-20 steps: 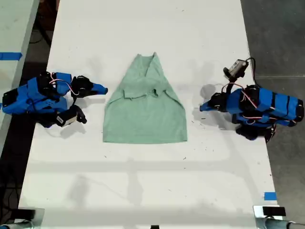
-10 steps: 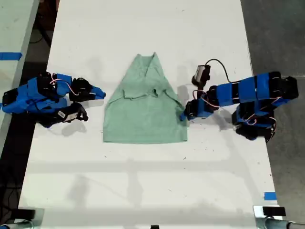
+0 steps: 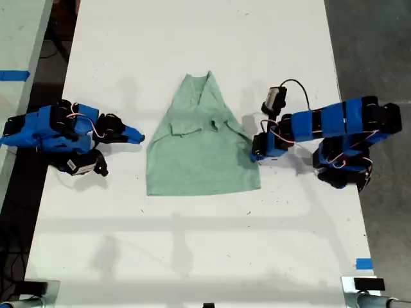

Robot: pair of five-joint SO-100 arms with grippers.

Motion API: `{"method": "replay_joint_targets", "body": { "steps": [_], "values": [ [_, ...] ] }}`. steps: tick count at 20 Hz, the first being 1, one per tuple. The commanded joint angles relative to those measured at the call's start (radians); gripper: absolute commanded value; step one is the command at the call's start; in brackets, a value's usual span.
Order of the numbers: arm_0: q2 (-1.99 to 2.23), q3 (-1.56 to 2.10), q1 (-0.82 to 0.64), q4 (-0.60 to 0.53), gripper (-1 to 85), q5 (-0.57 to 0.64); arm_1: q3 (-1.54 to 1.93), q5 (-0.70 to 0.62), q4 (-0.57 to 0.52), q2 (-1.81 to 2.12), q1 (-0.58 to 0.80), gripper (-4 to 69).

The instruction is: Fold t shirt

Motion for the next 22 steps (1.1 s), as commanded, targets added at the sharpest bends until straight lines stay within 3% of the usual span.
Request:
{"method": "replay_joint_targets", "body": {
  "steps": [1,7,11,12,15,16,18,20,22],
  "values": [
    [0.008,0.008,0.049,0.005,4.5,0.008,-0.268,-0.11,0.107,0.012,0.026,1.6],
    [0.008,0.008,0.061,0.005,4.8,0.008,-1.224,-0.27,0.319,-0.689,-0.072,1.6],
    [0.008,0.008,0.06,0.005,5.4,0.008,-1.505,-0.29,0.318,-0.974,-0.094,2.6],
    [0.008,0.008,0.06,0.005,5.4,0.008,-1.497,-0.29,0.318,-0.979,-0.094,18.1],
    [0.008,0.008,0.06,0.005,5.7,0.008,-1.497,-0.305,0.341,-0.939,-0.097,30.9],
    [0.008,0.008,0.06,0.005,5.8,0.008,-1.499,-0.314,0.356,-0.907,-0.097,31.0],
    [0.008,0.008,0.058,0.005,5.9,0.008,-1.488,-0.313,0.436,-0.819,-0.086,25.2],
    [0.008,0.008,0.058,0.005,5.9,0.008,-1.433,-0.293,0.534,-0.699,-0.063,1.5],
    [0.008,0.008,0.058,0.005,5.9,0.008,-1.256,-0.284,0.56,-0.529,-0.035,1.5]
  ]
}}
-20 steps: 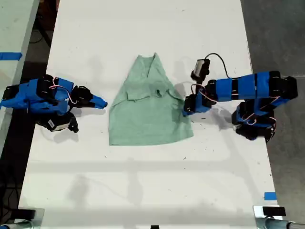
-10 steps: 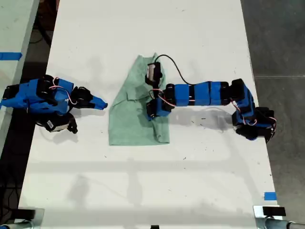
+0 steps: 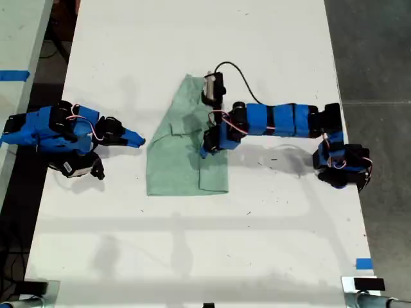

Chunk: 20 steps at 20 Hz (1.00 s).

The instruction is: Fold t shirt

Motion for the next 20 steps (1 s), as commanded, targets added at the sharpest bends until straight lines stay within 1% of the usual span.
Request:
{"method": "replay_joint_targets", "body": {
  "steps": [1,2,3,7,10,11,12,13,14,15,16,17,20],
  "values": [
    [0.008,0.008,0.011,0.005,5.9,0.006,0.23,0.029,0.021,0.316,0.051,1.5],
    [0.008,0.008,0.011,0.005,5.9,0.006,0.394,0.048,-0.003,0.434,0.067,1.5],
    [0.008,0.008,0.011,0.005,5.9,0.006,0.592,0.058,-0.069,0.575,0.078,1.5],
    [0.008,0.008,0.011,0.005,6.1,0.006,1.39,0.133,-0.413,1.186,0.075,1.5],
    [0.008,0.008,0.011,0.005,6.3,0.006,1.844,0.143,-0.672,1.462,0.044,1.5],
    [0.008,0.008,0.011,0.005,6.5,0.006,1.962,0.143,-0.721,1.555,0.044,1.5],
    [0.008,0.008,0.011,0.005,7.1,0.006,2.056,0.14,-0.733,1.678,0.043,1.5],
    [0.008,0.008,0.009,0.005,7.9,0.006,2.134,0.137,-0.696,1.845,0.041,1.5],
    [0.008,0.008,0.009,0.005,8.2,0.006,2.217,0.147,-0.595,2.063,0.048,1.5],
    [0.008,0.008,0.009,0.005,8.3,0.006,2.249,0.173,-0.411,2.253,0.064,1.6],
    [0.008,0.008,0.009,0.005,8.5,0.006,2.241,0.178,-0.38,2.246,0.075,1.6],
    [0.008,0.008,0.009,0.005,8.8,0.006,2.247,0.178,-0.399,2.24,0.069,1.6],
    [0.008,0.008,0.008,0.005,10.1,0.008,2.247,0.178,-0.391,2.24,0.069,1.6]
  ]
}}
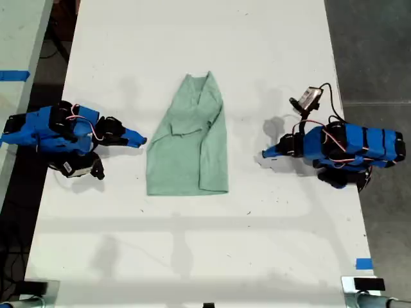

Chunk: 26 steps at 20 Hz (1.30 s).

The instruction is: Fold t shirt

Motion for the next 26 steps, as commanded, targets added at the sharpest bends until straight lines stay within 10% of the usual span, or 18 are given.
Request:
{"method": "replay_joint_targets", "body": {
  "steps": [1,26],
  "values": [
    [0.008,0.008,0.008,0.005,10.4,0.008,0.061,0.014,0.009,0.026,0.008,1.6],
    [0.008,0.008,0.008,0.005,10.6,0.008,0.061,0.046,0.032,0.026,0.0,1.5]
  ]
}}
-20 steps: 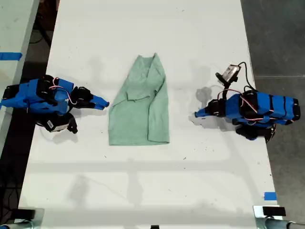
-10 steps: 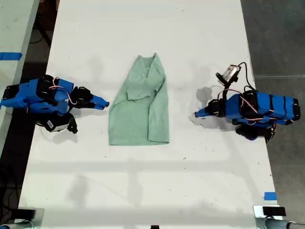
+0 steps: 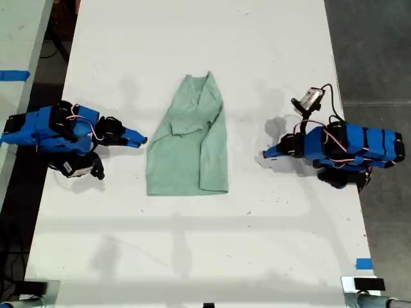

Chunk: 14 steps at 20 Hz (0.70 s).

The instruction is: Fold t shirt

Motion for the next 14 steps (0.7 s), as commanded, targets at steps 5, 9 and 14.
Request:
{"method": "replay_joint_targets", "body": {
  "steps": [5,9,14],
  "values": [
    [0.008,0.008,0.008,0.005,10.6,0.008,0.06,0.012,0.005,0.017,-0.003,1.5],
    [0.008,0.008,0.008,0.005,10.6,0.008,0.06,0.018,0.008,0.017,-0.002,1.5],
    [0.008,0.008,0.008,0.005,10.6,0.008,0.06,0.028,0.012,0.017,-0.005,1.5]
  ]
}}
